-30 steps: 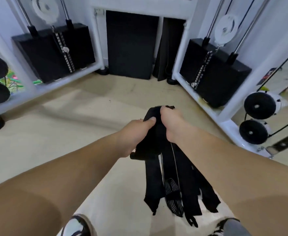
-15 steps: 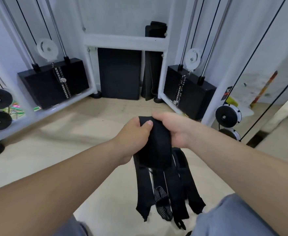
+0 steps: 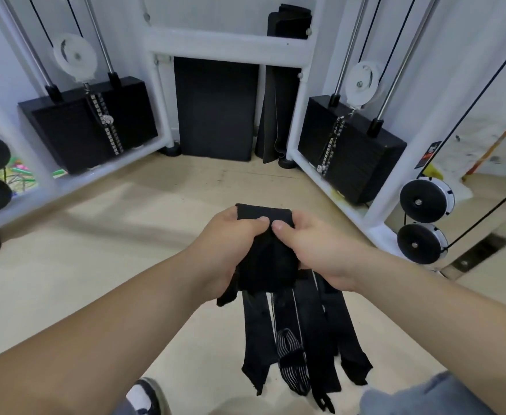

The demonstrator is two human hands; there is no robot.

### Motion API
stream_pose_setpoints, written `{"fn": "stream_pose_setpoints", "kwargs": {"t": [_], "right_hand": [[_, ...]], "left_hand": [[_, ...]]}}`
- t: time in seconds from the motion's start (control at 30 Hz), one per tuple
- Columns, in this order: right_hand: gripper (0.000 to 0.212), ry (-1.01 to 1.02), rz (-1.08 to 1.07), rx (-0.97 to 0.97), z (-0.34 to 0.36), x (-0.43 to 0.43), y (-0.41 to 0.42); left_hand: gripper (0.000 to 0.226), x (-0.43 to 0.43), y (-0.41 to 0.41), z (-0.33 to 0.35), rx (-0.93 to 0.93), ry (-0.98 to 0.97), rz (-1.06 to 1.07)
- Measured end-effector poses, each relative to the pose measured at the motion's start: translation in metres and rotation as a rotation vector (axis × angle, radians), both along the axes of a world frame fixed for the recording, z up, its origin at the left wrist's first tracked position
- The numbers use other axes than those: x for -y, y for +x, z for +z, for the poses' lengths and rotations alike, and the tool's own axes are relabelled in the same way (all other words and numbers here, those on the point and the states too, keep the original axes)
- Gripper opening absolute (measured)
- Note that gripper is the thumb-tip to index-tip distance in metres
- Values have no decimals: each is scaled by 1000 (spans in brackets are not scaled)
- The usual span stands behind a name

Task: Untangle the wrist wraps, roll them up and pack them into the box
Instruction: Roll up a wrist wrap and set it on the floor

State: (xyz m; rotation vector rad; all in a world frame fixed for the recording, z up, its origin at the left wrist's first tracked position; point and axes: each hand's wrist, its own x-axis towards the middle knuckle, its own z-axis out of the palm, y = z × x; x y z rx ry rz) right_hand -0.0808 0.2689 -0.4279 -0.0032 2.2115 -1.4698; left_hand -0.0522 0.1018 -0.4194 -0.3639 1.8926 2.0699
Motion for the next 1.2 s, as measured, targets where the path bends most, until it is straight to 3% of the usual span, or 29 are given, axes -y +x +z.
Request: {"fn": "stream_pose_setpoints", "kwargs": {"t": [0.13, 0.33, 0.43, 0.57, 0.77, 1.03, 1.1, 1.2], "right_hand": [[49, -57, -138, 28, -7, 2, -25], [41, -182, -346, 124, -1, 3, -42], [36, -241, -266, 168, 10, 3, -35], [39, -96, 1, 96, 21, 3, -20], [37, -144, -82, 193, 16, 7, -14], [26, -230, -121, 215, 14, 10, -15], [25, -260, -153, 226, 18, 7, -19], [25, -309, -209, 283, 22, 2, -24]], "left_hand": [[21, -1, -3, -7, -51, -76, -147], [24, -5, -13, -14, -105, -181, -178], [24, -8, -17, -18, -130, -211, -80], [27, -6, -24, -17, -190, -215, 31], [41, -9, -23, -23, -258, -398, -34], [39, 5, -14, -7, -155, -362, -164], [46, 17, -17, -1, -195, -475, -178], [9, 35, -25, -3, -424, -691, -109]]}}
